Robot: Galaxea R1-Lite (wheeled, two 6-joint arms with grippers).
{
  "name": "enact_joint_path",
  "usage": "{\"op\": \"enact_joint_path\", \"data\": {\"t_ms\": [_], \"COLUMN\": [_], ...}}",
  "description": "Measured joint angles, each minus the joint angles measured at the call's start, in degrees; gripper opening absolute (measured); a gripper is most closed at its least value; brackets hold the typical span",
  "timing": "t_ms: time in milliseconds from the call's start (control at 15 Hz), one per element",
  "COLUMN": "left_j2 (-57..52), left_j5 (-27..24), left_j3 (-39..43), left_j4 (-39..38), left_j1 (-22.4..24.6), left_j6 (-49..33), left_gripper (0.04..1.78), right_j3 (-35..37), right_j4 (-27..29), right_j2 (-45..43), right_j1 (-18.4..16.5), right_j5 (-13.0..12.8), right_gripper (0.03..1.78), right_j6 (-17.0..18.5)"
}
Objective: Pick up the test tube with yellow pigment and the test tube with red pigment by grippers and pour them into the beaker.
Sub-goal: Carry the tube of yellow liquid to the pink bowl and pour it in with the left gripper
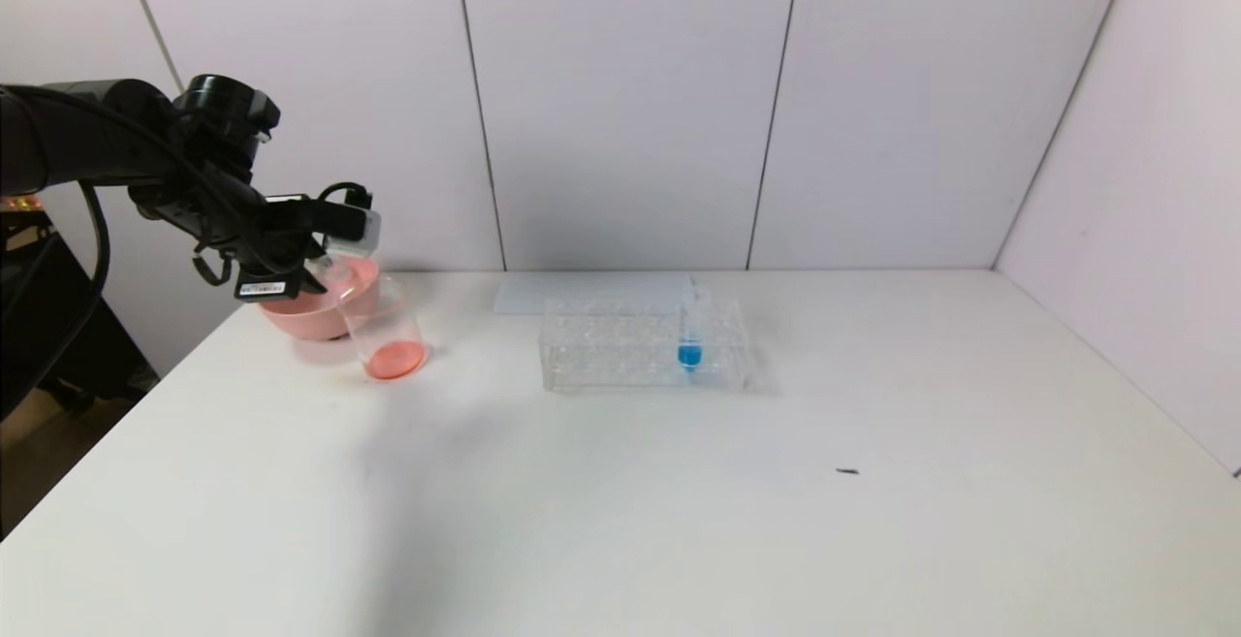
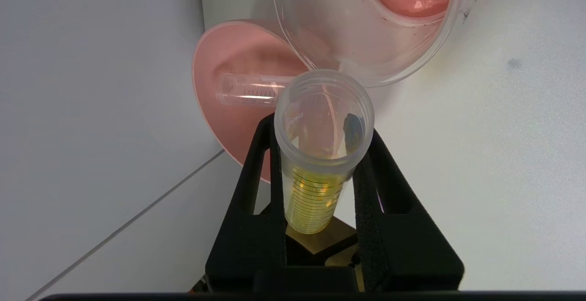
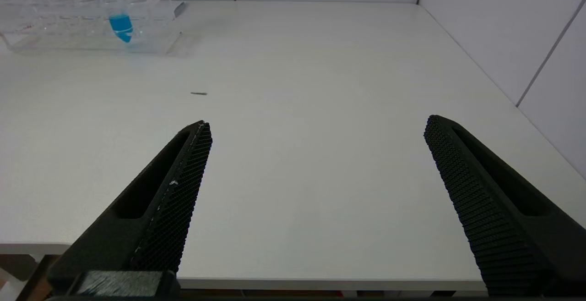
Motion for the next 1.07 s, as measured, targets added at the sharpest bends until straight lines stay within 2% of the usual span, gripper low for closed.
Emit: {"op": "enact_joint_path", "data": {"t_ms": [1067], "left_j2": [0.3], "left_j5": [7.9], "left_j3": [-0.4], "left_j4": [-0.7], "left_j1": [-2.6], "left_j6": [2.5], "left_gripper": [0.44], "right_j3": [0.0], "right_j4": [0.0], "right_j2": [0.0], "right_j1": [0.0], "right_j5": [0.0], "right_gripper": [1.70], "right_j6": [0.0]}}
